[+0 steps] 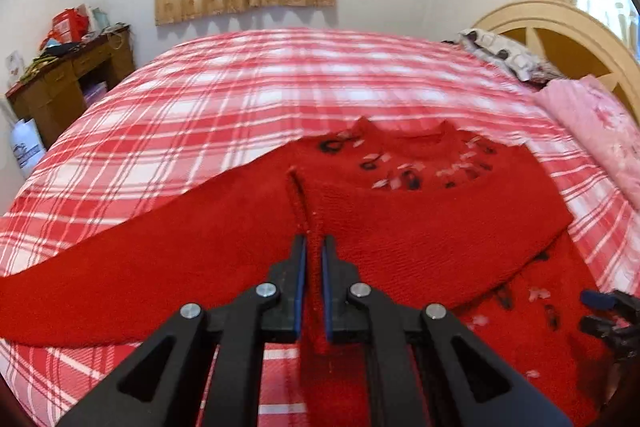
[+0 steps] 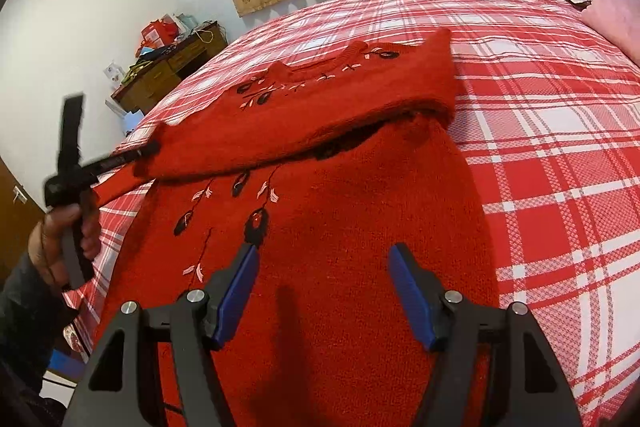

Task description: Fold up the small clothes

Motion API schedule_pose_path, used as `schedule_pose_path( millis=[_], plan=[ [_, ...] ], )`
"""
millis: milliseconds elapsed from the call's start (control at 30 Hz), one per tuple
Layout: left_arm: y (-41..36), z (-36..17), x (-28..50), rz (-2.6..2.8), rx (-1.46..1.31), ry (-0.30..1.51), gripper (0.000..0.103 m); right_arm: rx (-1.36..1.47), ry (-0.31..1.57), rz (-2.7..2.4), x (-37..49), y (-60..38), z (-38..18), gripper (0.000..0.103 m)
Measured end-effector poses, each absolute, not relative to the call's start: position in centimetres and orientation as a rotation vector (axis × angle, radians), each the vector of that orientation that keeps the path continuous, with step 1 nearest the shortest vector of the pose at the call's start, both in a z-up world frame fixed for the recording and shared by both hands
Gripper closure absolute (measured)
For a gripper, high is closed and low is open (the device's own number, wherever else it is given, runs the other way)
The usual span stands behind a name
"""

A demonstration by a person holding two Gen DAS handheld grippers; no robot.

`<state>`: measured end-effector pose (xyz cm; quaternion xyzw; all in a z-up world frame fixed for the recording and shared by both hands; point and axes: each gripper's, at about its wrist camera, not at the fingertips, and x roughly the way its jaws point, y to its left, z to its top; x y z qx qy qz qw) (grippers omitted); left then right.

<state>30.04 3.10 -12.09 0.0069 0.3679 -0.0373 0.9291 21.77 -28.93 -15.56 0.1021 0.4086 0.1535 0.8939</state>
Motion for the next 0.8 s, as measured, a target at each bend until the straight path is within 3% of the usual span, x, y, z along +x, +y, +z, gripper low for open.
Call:
schedule_pose_path(
  millis=[133,267,400,433,533,567,633,667,700,800],
  plan=[
    [4.3,-15.7,31.4,-0.01,0.0,0.836,0.095,0.158,0.801,0.221,22.2,-30.2,-12.7,0.035],
    [4.0,-16.4,31.1,-0.04,-0.012,0.806,0.095,0.099,0.855,0.064,26.8,-32.0,-12.0,0.036],
    [3.2,-16.3,31.1,-0.029,0.023,0.798,0.092,0.047,0.94,0.057,31.4,-31.1,-14.0,0.06],
    [3.1,-16.2,31.1,-0.023,0.02,0.791,0.089,0.034,0.945,0.066,32.0,-30.7,-14.6,0.07],
    [2.9,-16.1,30.9,-0.022,0.008,0.788,0.071,0.106,0.911,0.065,32.5,-31.6,-15.0,0.082],
    [2.9,-16.1,30.8,-0.017,0.008,0.785,0.064,0.102,0.915,0.021,32.5,-32.2,-15.2,0.1],
    [2.9,-15.9,30.5,-0.008,0.01,0.774,0.043,0.114,0.928,-0.051,31.8,-33.1,-15.3,0.1],
    [3.1,-15.8,30.3,-0.002,0.002,0.768,0.028,0.123,0.935,-0.066,31.5,-33.7,-15.4,0.1],
    [3.4,-15.6,30.1,0.006,-0.01,0.756,0.021,0.104,0.937,-0.075,31.2,-33.8,-15.5,0.1],
    [3.7,-15.5,29.9,0.009,-0.009,0.751,0.018,0.099,0.941,-0.097,31.0,-33.5,-15.4,0.1]
  ],
)
